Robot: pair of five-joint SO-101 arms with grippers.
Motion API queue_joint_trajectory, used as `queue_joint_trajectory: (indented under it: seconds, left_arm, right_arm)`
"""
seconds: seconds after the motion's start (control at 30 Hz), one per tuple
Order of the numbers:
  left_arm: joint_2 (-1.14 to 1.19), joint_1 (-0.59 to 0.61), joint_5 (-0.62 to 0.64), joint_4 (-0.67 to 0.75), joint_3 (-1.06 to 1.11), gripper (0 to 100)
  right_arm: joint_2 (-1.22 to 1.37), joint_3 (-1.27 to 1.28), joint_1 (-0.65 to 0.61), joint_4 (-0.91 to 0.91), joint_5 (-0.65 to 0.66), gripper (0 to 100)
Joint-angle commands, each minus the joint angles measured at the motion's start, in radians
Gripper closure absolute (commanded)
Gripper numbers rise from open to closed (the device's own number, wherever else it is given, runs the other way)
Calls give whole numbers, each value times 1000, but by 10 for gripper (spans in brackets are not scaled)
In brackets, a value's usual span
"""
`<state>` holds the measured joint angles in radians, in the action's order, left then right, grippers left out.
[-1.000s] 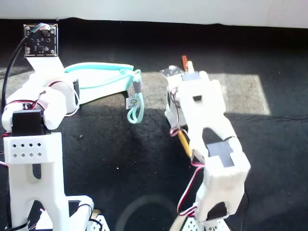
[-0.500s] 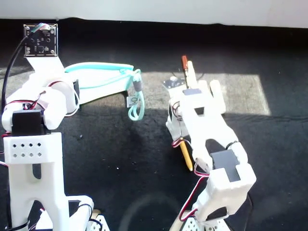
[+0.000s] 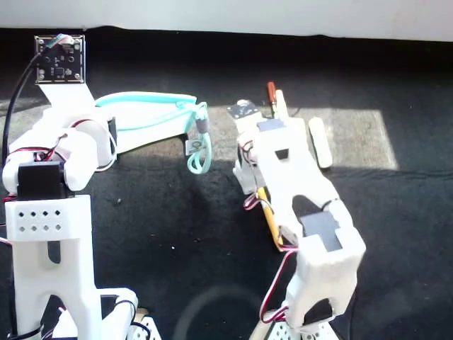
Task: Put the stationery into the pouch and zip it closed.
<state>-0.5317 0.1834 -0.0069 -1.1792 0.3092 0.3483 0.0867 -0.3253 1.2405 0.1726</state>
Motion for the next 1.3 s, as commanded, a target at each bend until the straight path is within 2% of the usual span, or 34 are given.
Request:
queue_joint_trajectory:
  seconds: [0.0, 0.2, 0.33, 0.37, 0.43, 0.57, 0.77, 0.9, 1.03, 1.27]
  left_arm:
    - [10, -19, 0, 0, 39, 992]
    - [5, -19, 0, 3, 91, 992]
    - [5, -19, 0, 3, 91, 992]
    - [5, -19, 0, 3, 91, 992]
    - [5, -19, 0, 3, 91, 992]
    - [5, -19, 0, 3, 91, 992]
    - [5, -21, -2, 2, 91, 992]
    - [13, -21, -3, 2, 93, 992]
    - [13, -21, -3, 2, 91, 992]
    - [13, -21, -2, 2, 91, 992]
  right_arm:
    - [53, -97, -5, -15, -2, 779]
    - [177, -189, 31, -12, 2, 794]
    - [200, -220, 30, 12, -2, 998]
    - [197, -231, 28, 25, -2, 974]
    - [180, -263, 28, 56, -2, 997]
    - [54, -314, 30, 134, 0, 993]
    - [-340, -386, 25, 183, -2, 993]
    - [-558, -414, -8, 134, -3, 993]
    - [-668, -420, -107, 58, -3, 993]
    - [-742, -414, -315, -234, -3, 993]
